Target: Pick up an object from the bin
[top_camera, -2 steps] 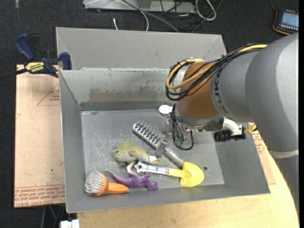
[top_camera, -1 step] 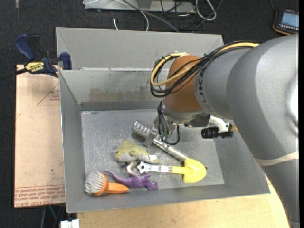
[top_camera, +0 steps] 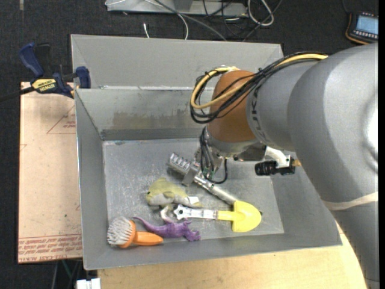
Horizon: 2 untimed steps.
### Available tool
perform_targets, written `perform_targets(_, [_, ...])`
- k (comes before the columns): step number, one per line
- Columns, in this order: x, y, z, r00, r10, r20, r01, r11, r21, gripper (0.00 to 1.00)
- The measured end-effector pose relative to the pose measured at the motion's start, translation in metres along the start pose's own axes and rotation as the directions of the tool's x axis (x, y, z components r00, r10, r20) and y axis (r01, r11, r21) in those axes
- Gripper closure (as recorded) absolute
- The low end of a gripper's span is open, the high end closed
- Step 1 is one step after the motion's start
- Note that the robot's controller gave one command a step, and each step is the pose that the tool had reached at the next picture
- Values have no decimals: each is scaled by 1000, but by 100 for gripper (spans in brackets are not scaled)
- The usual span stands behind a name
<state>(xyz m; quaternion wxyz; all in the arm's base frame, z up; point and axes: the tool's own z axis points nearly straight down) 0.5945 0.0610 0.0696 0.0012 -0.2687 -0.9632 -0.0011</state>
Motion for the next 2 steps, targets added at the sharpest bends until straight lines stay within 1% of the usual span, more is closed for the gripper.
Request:
perform_targets(1, [1,0,-9,1000,-1,-1,1,1000,0,100])
perform_targets(2, [3,-1,-52,1000,-2,-7,2,1000,4,100])
